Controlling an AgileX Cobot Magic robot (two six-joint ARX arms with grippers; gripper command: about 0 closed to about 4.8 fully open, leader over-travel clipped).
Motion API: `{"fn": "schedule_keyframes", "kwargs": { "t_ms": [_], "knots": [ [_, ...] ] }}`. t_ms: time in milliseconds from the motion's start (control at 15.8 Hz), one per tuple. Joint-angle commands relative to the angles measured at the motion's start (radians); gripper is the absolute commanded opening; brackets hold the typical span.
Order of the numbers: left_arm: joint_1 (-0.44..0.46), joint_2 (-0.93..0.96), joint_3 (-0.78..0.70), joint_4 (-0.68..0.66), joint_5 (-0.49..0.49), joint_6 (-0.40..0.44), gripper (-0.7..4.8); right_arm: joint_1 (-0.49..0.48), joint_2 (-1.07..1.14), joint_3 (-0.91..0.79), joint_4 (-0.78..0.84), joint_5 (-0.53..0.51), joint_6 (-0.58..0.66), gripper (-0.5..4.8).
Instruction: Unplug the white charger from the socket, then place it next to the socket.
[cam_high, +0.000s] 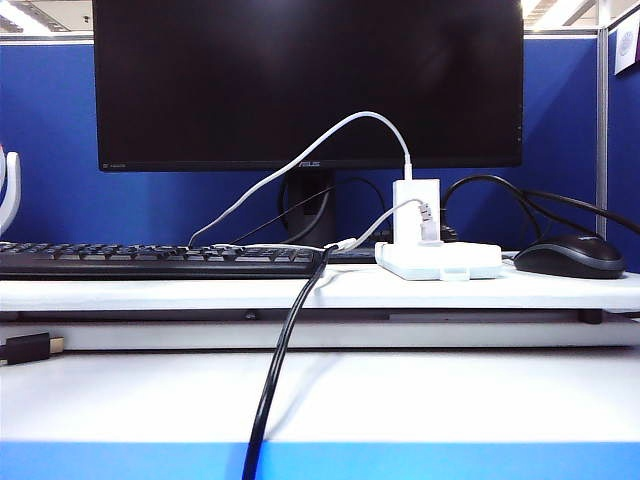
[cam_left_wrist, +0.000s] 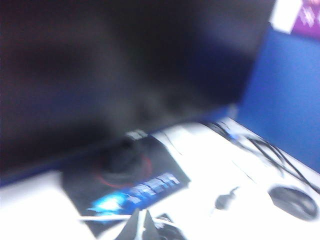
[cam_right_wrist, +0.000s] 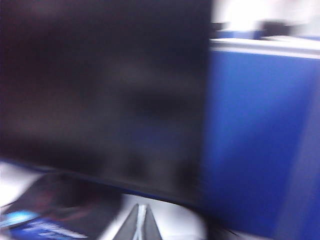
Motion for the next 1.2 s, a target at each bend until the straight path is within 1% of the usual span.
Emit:
{"fn": "schedule_keyframes", "kwargs": {
  "t_ms": [63, 127, 190, 253, 380, 443, 506, 633, 759, 823, 886, 949, 1012, 1076, 1139, 1202],
  "knots": [
    [-0.127, 0.076, 0.006, 0.012, -0.003, 0.039, -0.04, 0.002, 0.132, 0.118, -0.036, -0.206, -0.003, -0.01],
    [-0.200, 0.121, 0.006, 0.013, -0.005, 0.047, -0.04, 0.002, 0.192, 0.152, -0.042, -0.248, -0.005, -0.01],
    [-0.250, 0.158, 0.006, 0.014, -0.021, 0.076, -0.04, 0.002, 0.218, 0.157, -0.044, -0.269, -0.033, -0.01],
    [-0.270, 0.191, 0.006, 0.014, -0.021, 0.108, -0.04, 0.006, 0.236, 0.161, -0.055, -0.295, -0.056, -0.01],
    [-0.355, 0.275, 0.006, 0.027, -0.019, 0.136, -0.04, 0.047, 0.280, 0.162, -0.082, -0.299, -0.121, -0.01],
    [-0.372, 0.311, 0.006, 0.048, -0.018, 0.136, -0.04, 0.057, 0.297, 0.162, -0.108, -0.309, -0.148, -0.01],
    [-0.401, 0.352, 0.006, 0.071, -0.018, 0.135, -0.04, 0.100, 0.317, 0.162, -0.132, -0.317, -0.160, -0.01],
    [-0.437, 0.407, 0.006, 0.114, -0.018, 0.135, -0.05, 0.114, 0.362, 0.162, -0.137, -0.328, -0.185, -0.01],
    [-0.457, 0.447, 0.006, 0.125, -0.016, 0.134, -0.05, 0.142, 0.399, 0.162, -0.180, -0.390, -0.213, -0.01],
    [-0.483, 0.467, 0.006, 0.138, -0.015, 0.134, -0.04, 0.151, 0.423, 0.162, -0.232, -0.401, -0.258, -0.01],
    [-0.484, 0.469, 0.006, 0.138, -0.016, 0.132, -0.04, 0.155, 0.436, 0.162, -0.296, -0.402, -0.316, -0.01],
    [-0.488, 0.469, 0.006, 0.143, -0.018, 0.132, -0.04, 0.179, 0.442, 0.162, -0.359, -0.376, -0.381, -0.01],
    [-0.488, 0.469, 0.006, 0.151, -0.019, 0.132, -0.04, 0.190, 0.448, 0.162, -0.395, -0.323, -0.447, -0.01],
    [-0.487, 0.469, 0.006, 0.163, -0.019, 0.132, -0.04, 0.204, 0.460, 0.162, -0.437, -0.274, -0.539, -0.01],
    [-0.487, 0.472, 0.006, 0.172, -0.022, 0.131, -0.04, 0.226, 0.469, 0.162, -0.463, -0.264, -0.594, -0.01],
    [-0.487, 0.476, 0.006, 0.177, -0.021, 0.131, -0.04, 0.226, 0.474, 0.162, -0.470, -0.264, -0.610, -0.01]
  ]
}}
